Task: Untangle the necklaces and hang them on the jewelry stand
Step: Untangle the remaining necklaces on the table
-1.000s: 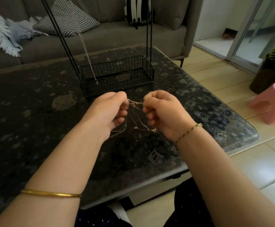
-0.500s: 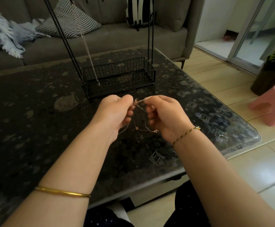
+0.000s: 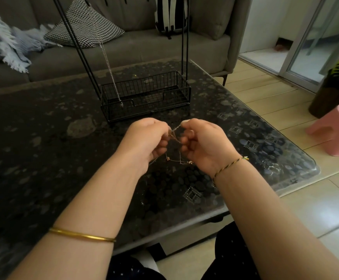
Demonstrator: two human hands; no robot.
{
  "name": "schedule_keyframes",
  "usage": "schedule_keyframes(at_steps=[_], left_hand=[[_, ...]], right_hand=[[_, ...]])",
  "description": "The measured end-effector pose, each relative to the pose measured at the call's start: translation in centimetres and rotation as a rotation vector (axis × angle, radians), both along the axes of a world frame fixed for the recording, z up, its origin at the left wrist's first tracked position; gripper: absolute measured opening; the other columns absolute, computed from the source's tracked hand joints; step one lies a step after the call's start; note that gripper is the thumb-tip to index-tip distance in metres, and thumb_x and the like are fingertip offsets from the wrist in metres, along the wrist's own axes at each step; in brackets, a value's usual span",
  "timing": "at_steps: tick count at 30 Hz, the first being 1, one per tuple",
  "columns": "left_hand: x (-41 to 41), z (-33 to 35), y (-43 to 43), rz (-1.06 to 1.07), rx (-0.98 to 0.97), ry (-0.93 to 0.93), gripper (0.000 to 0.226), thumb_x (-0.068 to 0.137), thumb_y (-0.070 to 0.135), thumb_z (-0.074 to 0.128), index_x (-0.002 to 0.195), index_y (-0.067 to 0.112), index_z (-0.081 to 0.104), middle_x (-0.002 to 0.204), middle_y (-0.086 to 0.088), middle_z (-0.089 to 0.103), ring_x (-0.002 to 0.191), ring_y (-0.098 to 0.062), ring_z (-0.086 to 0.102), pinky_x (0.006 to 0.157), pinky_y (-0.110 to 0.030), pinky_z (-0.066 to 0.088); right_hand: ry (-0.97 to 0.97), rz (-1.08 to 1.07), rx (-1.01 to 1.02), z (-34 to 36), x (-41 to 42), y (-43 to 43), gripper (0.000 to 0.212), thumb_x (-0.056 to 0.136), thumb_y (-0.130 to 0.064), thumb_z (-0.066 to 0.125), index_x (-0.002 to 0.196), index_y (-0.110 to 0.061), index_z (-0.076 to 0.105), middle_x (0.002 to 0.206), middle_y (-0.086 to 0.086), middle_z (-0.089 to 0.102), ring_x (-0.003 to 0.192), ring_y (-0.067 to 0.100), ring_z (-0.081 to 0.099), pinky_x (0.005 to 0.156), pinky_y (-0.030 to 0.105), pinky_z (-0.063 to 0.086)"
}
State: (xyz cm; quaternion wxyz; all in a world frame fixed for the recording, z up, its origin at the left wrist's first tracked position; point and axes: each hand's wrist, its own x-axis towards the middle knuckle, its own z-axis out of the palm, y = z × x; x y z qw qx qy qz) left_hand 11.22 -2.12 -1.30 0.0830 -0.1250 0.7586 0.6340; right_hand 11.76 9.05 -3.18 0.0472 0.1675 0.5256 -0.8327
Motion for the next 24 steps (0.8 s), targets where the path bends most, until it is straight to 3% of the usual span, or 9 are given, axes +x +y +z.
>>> schedule_keyframes(at_steps=[5,13,20,24], left_hand=[[0.33,0.51,-0.22,-0.008,0.231,-0.169,0.014,0.079,0.005,0.049,0.068,0.013,0.055,0.066,-0.001,0.052,0.061,-0.013,0.048,0.056,-0.025,0.041],[0.07,0.43,-0.21,-0.025,0.272,-0.151,0.017,0.085,0.001,0.049,0.072,0.011,0.053,0.065,-0.001,0.050,0.049,-0.007,0.041,0.039,-0.017,0.029],[0.28,0.36,-0.48,-0.180,0.262,-0.208,0.018,0.085,-0.001,0.044,0.089,0.009,0.058,0.068,-0.001,0.048,0.047,-0.006,0.041,0.041,-0.017,0.029],[0.42,0.84,-0.76,-0.265,0.376,-0.238,0.020,0.082,0.005,0.042,0.095,0.010,0.057,0.063,0.002,0.047,0.048,-0.006,0.037,0.044,-0.018,0.028]], right_hand=[[0.018,0.059,0.040,-0.23,0.00,-0.06,0.011,0.091,-0.008,0.054,0.081,-0.013,0.055,0.053,-0.004,0.041,0.048,0.008,0.042,0.042,0.021,0.032],[0.042,0.036,0.062,0.10,0.16,0.11,0.012,0.092,-0.008,0.052,0.080,-0.012,0.052,0.061,-0.002,0.042,0.046,0.007,0.043,0.039,0.019,0.027],[0.109,-0.038,0.083,0.32,0.22,0.39,0.012,0.091,-0.005,0.052,0.080,-0.011,0.053,0.065,0.001,0.051,0.043,0.007,0.044,0.040,0.019,0.033],[0.108,-0.068,0.039,0.39,0.16,0.47,0.015,0.090,-0.002,0.052,0.078,-0.009,0.053,0.064,0.002,0.052,0.042,0.006,0.044,0.039,0.017,0.034]])
